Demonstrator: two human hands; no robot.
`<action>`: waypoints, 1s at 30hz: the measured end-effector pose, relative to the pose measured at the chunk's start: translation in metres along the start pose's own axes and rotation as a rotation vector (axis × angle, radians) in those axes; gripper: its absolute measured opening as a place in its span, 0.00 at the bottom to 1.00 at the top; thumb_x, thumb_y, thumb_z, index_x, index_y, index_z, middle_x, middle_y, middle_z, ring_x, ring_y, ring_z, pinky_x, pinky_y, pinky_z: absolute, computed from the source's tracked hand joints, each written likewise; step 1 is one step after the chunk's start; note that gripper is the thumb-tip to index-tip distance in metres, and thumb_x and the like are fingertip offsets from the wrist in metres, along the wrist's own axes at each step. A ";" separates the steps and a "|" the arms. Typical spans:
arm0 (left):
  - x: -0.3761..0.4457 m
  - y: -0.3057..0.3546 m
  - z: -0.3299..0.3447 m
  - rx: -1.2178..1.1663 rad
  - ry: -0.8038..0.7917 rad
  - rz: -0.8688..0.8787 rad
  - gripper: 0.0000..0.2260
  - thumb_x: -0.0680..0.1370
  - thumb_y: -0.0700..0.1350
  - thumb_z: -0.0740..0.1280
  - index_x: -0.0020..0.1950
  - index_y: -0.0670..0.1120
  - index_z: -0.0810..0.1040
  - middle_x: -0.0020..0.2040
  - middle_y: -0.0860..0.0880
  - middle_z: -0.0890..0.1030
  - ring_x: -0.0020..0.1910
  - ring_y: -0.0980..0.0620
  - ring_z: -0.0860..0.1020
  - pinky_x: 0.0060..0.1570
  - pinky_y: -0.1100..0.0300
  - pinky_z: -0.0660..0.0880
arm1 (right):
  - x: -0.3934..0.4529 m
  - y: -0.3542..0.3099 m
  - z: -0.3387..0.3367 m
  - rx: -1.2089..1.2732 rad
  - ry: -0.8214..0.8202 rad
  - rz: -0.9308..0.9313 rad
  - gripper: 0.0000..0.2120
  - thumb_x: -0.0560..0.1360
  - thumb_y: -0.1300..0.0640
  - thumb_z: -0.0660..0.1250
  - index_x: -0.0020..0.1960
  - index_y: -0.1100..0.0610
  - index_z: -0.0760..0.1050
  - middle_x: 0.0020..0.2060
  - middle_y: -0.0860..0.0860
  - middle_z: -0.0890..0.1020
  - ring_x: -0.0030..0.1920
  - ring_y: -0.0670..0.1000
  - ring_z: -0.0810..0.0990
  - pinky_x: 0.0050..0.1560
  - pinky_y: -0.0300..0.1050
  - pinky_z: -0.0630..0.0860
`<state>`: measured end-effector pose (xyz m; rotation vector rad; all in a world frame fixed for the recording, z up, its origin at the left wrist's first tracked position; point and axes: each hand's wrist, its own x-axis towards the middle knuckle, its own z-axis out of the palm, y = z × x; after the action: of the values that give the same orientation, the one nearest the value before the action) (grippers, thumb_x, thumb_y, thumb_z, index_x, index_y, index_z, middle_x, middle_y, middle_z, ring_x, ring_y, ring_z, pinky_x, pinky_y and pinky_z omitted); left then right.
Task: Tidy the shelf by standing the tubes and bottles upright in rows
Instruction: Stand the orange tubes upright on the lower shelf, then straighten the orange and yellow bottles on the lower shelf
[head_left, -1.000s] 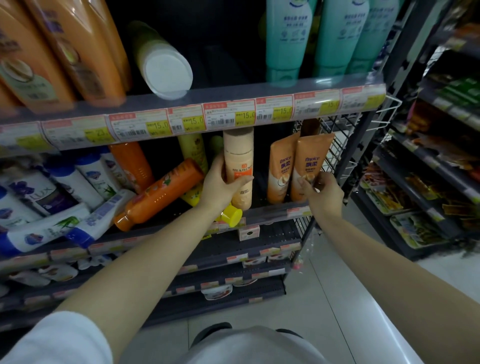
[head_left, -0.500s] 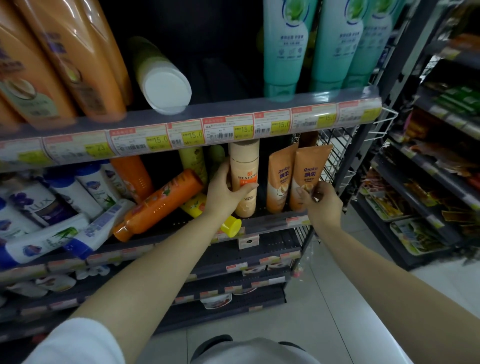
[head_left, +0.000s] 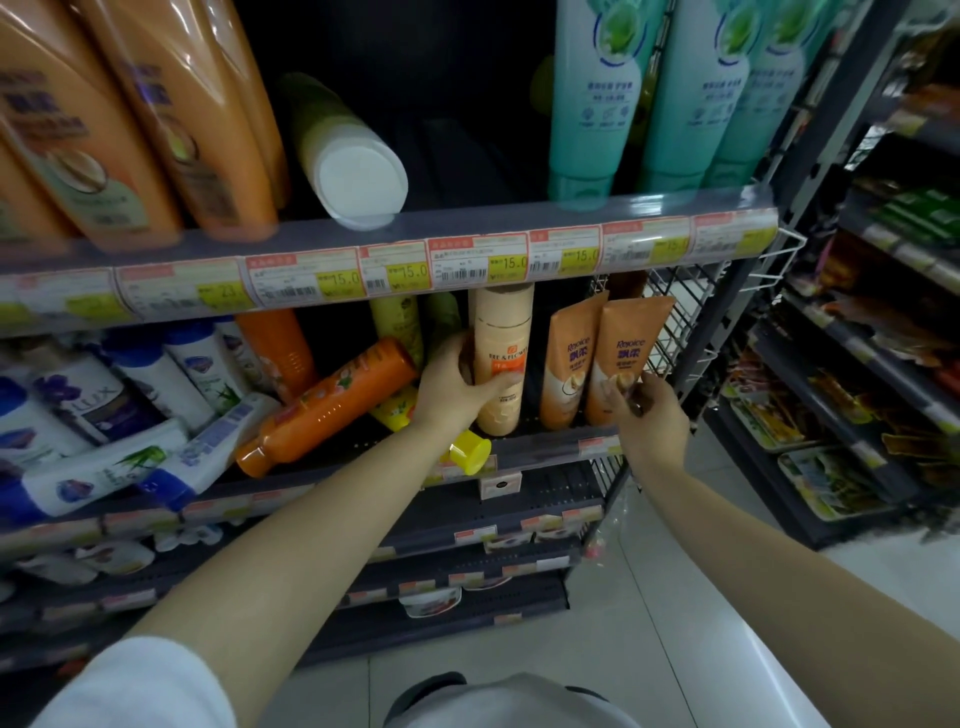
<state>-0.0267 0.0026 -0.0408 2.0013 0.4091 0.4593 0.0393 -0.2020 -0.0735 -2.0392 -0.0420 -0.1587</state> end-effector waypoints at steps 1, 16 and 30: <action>-0.002 -0.003 -0.006 -0.005 0.007 -0.001 0.31 0.67 0.51 0.76 0.66 0.46 0.70 0.58 0.54 0.74 0.57 0.57 0.73 0.53 0.63 0.69 | -0.003 0.002 0.000 -0.001 0.003 0.012 0.12 0.74 0.54 0.69 0.54 0.58 0.74 0.43 0.48 0.78 0.45 0.48 0.77 0.45 0.41 0.69; -0.046 -0.082 -0.134 0.113 0.268 0.117 0.23 0.71 0.48 0.73 0.64 0.53 0.71 0.62 0.50 0.74 0.61 0.54 0.72 0.61 0.57 0.70 | -0.102 -0.019 0.075 0.032 -0.323 -0.022 0.19 0.75 0.50 0.67 0.62 0.58 0.73 0.51 0.51 0.80 0.51 0.48 0.77 0.49 0.40 0.72; -0.054 -0.132 -0.180 0.543 0.040 -0.082 0.35 0.69 0.48 0.75 0.72 0.47 0.64 0.67 0.43 0.72 0.65 0.44 0.71 0.63 0.51 0.68 | -0.113 -0.054 0.102 -0.060 -0.306 0.014 0.22 0.74 0.51 0.69 0.65 0.56 0.72 0.48 0.50 0.79 0.47 0.48 0.75 0.45 0.39 0.68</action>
<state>-0.1729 0.1726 -0.0892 2.4864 0.6956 0.3612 -0.0682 -0.0824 -0.0862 -2.1076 -0.2162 0.1641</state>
